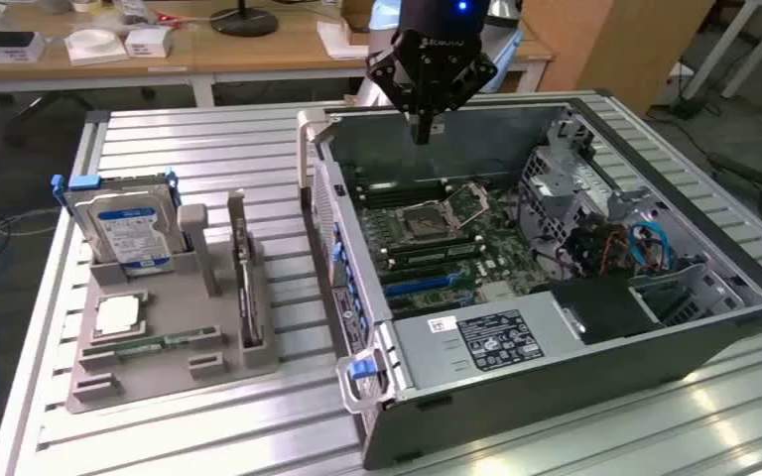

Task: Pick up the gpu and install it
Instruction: 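Reach for the gpu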

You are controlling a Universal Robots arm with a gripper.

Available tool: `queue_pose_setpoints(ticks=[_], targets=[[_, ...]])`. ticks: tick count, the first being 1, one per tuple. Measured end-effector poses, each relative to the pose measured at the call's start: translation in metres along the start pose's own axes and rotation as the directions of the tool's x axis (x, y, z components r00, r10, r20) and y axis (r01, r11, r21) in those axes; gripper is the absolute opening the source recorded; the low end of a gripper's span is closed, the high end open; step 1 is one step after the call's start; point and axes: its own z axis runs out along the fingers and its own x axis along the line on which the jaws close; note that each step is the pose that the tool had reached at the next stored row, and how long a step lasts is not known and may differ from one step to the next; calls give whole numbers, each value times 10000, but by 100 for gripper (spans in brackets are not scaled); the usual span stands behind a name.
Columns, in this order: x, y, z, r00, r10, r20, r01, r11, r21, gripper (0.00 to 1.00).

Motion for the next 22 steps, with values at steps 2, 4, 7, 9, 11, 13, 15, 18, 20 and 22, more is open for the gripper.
queue_pose_setpoints(ticks=[2,4,7,9,11,13,15,18,20,22], targets=[[0,0,0,10000,0,0,0,10000,-1,10],[0,0,0,10000,0,0,0,10000,0,10],[2,0,0,10000,-1,0,1,10000,0,10],[11,-1,-1,10000,2,0,-2,10000,1,10],[30,-3,-1,10000,0,0,0,10000,1,10],[55,-4,-1,10000,1,0,-1,10000,0,10],[81,-6,-2,10000,0,1,0,10000,0,10],[119,-9,-3,10000,0,0,0,10000,0,10],[147,-11,-4,10000,0,1,0,10000,-1,10],[173,-13,-5,10000,0,1,0,10000,0,10]])
